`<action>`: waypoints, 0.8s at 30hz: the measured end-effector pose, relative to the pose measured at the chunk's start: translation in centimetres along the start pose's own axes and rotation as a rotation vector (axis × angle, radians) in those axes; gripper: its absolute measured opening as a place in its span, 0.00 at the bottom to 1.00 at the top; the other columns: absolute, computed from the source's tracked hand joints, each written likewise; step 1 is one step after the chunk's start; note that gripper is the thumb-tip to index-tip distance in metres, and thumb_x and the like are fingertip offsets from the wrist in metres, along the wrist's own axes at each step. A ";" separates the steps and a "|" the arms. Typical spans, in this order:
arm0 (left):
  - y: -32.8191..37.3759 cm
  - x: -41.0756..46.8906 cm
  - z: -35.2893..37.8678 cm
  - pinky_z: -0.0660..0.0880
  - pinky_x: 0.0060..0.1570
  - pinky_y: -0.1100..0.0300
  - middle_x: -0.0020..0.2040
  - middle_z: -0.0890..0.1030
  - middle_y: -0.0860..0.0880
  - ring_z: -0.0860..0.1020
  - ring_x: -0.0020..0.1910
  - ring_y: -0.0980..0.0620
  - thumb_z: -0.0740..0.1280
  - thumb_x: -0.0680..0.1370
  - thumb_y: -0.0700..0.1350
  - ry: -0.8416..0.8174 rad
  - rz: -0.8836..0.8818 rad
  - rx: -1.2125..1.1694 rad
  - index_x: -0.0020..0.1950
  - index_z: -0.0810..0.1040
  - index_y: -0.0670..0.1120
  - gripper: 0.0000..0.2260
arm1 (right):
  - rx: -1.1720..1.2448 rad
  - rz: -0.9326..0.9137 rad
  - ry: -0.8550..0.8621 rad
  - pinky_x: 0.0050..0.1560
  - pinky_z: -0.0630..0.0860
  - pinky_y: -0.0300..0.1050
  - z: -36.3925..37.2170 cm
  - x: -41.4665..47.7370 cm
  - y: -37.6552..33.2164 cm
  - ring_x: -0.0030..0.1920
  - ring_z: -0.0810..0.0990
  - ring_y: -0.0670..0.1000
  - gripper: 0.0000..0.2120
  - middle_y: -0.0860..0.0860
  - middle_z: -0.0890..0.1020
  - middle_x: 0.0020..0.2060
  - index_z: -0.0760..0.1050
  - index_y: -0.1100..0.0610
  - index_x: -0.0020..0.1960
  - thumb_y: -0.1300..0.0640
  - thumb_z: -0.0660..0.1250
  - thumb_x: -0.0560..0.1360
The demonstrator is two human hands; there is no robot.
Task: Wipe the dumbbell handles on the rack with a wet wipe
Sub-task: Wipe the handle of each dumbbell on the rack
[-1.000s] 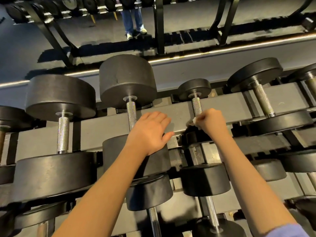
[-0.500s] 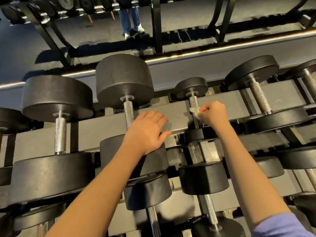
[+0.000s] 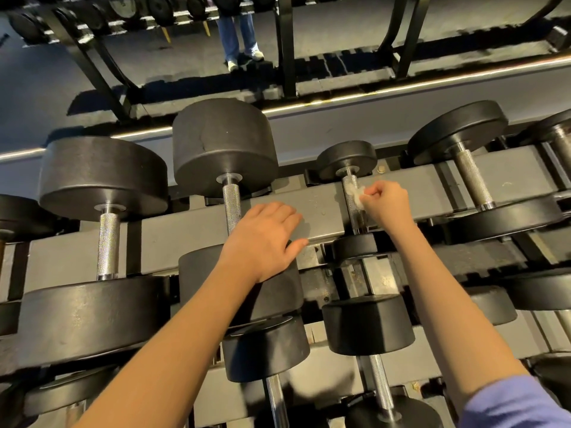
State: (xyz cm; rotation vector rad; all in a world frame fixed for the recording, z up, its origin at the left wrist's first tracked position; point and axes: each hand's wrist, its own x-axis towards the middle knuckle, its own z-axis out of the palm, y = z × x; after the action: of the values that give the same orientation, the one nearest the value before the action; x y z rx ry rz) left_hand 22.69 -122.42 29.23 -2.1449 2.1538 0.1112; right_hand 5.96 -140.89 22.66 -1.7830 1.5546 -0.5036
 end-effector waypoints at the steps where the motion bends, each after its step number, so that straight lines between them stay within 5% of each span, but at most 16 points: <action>1: 0.0 0.0 0.0 0.62 0.68 0.54 0.69 0.72 0.49 0.67 0.68 0.49 0.45 0.78 0.61 0.004 0.003 0.001 0.72 0.68 0.47 0.30 | 0.006 0.001 0.006 0.46 0.71 0.42 -0.1 0.3 -0.1 0.44 0.74 0.50 0.05 0.53 0.78 0.44 0.79 0.59 0.47 0.63 0.64 0.75; 7: 0.1 0.0 0.2 0.61 0.69 0.54 0.69 0.71 0.49 0.67 0.69 0.49 0.54 0.80 0.58 0.000 -0.001 -0.014 0.72 0.68 0.47 0.24 | 0.188 -0.012 0.110 0.45 0.72 0.44 1.1 1.1 -1.4 0.42 0.73 0.48 0.06 0.52 0.77 0.44 0.78 0.61 0.49 0.62 0.63 0.76; 15: 0.1 0.1 -0.2 0.58 0.69 0.55 0.71 0.68 0.49 0.64 0.70 0.50 0.52 0.81 0.59 -0.015 0.019 0.008 0.73 0.65 0.47 0.25 | -0.135 -0.052 -0.222 0.47 0.73 0.43 -1.4 -1.3 0.9 0.45 0.76 0.51 0.04 0.54 0.80 0.42 0.80 0.58 0.43 0.65 0.67 0.73; 19: 0.1 0.1 -0.2 0.58 0.69 0.55 0.71 0.68 0.50 0.63 0.71 0.50 0.52 0.81 0.58 -0.022 0.013 0.018 0.73 0.65 0.48 0.24 | -0.051 -0.072 -0.035 0.50 0.72 0.42 -0.7 -1.1 -0.2 0.48 0.78 0.52 0.09 0.55 0.82 0.47 0.81 0.60 0.53 0.61 0.66 0.74; 24: 0.1 0.2 -0.2 0.58 0.69 0.55 0.71 0.68 0.50 0.63 0.71 0.50 0.52 0.81 0.58 -0.023 0.018 0.019 0.73 0.65 0.48 0.24 | -0.367 -0.036 -0.193 0.45 0.75 0.45 0.3 -1.7 -1.0 0.45 0.79 0.57 0.08 0.58 0.81 0.43 0.78 0.61 0.40 0.57 0.65 0.74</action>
State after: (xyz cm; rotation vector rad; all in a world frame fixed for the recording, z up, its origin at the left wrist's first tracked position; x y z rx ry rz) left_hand 22.58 -122.60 29.43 -2.1036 2.1535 0.1165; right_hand 6.50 -139.10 23.41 -2.0667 1.5529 -0.0576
